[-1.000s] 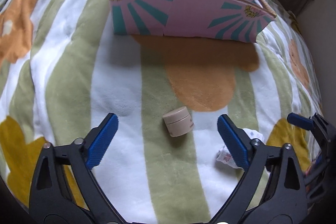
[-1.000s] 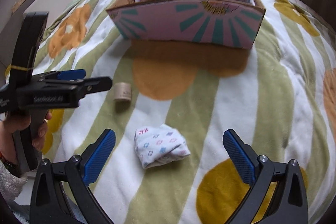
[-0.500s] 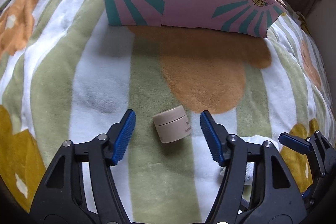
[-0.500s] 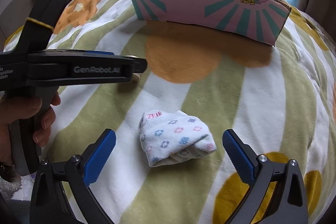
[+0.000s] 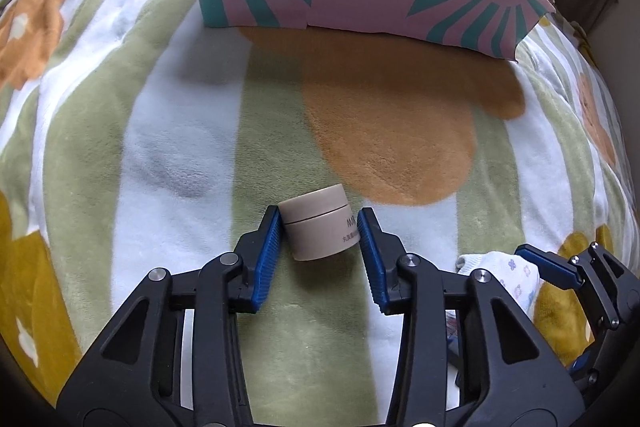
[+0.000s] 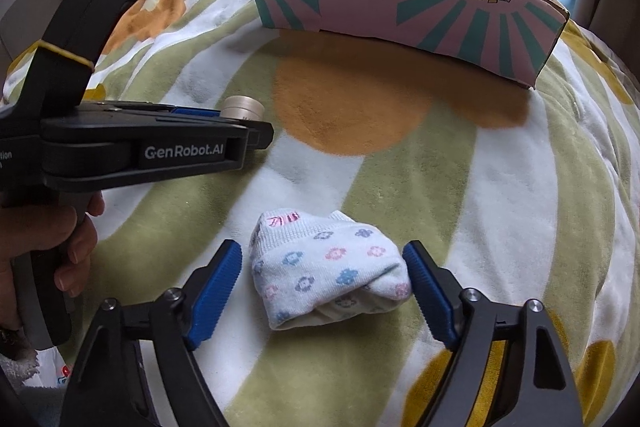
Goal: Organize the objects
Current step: 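Grasp the beige round jar with the left tool while the right tool grasps the white sock, then carry the beige jar and sock into the pink box and release both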
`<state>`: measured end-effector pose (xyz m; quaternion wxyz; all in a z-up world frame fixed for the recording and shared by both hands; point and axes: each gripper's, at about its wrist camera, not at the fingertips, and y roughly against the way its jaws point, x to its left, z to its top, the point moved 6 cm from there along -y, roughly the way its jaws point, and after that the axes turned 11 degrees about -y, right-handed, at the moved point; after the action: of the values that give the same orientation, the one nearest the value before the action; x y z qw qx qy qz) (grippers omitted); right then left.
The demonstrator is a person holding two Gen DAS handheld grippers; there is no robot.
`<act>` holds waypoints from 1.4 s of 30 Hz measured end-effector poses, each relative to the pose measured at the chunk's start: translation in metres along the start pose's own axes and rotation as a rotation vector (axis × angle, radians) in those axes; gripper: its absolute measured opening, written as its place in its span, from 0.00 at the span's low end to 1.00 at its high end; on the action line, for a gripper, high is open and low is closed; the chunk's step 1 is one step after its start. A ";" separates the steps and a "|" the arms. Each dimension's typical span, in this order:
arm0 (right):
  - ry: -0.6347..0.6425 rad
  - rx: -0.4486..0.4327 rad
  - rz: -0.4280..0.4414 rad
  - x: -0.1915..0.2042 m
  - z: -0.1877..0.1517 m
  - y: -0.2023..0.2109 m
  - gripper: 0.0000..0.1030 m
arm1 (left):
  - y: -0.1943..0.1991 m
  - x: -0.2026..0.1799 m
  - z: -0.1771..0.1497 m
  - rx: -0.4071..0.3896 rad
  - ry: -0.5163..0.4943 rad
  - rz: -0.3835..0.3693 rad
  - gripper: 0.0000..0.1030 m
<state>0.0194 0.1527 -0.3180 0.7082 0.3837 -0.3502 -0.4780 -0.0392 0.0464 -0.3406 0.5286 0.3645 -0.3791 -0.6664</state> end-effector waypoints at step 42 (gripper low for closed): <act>-0.143 -0.084 -0.017 -0.040 0.086 0.091 0.62 | 0.111 0.015 0.078 -0.121 0.001 -0.058 0.33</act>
<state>-0.0294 0.1954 -0.2036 0.6927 0.3216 -0.3764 -0.5245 -0.0632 0.0242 -0.2078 0.5305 0.3428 -0.3270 -0.7029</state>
